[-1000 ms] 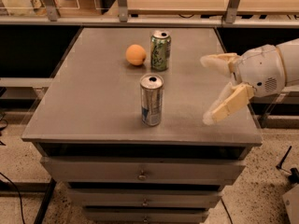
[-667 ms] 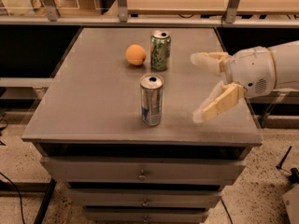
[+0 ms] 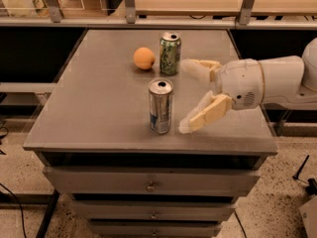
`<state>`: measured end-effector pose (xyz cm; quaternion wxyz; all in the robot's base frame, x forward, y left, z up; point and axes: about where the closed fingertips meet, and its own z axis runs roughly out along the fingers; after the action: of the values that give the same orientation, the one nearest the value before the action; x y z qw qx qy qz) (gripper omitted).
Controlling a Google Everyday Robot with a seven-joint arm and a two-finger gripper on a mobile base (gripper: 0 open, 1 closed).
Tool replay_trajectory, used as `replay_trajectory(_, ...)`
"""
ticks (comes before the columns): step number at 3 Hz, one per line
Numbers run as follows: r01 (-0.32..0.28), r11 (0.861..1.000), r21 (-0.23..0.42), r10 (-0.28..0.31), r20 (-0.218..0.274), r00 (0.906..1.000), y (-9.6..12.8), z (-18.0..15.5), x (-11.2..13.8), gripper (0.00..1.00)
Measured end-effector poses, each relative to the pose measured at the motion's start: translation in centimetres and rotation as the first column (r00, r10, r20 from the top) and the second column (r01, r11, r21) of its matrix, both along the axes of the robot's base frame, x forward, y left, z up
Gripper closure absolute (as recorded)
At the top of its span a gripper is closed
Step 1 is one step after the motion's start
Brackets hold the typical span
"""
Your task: Knock redbull can over
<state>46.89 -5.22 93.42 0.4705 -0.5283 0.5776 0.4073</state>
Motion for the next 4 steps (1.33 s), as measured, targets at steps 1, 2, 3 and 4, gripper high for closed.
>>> replay_trajectory(1,-0.010,0.999,0.036,0.011,-0.005,0.9999,1.7,-0.5,-0.3,0.00)
replay_trajectory(2,-0.017,0.997,0.074,0.018,-0.004,0.9998,3.4,-1.3,-0.7,0.00)
replay_trajectory(3,-0.021,0.997,0.080,0.020,0.002,0.9998,5.0,-2.4,-0.5,0.00)
replay_trajectory(4,-0.010,0.995,0.096,0.009,0.007,0.9999,6.3,-3.5,1.0,0.00)
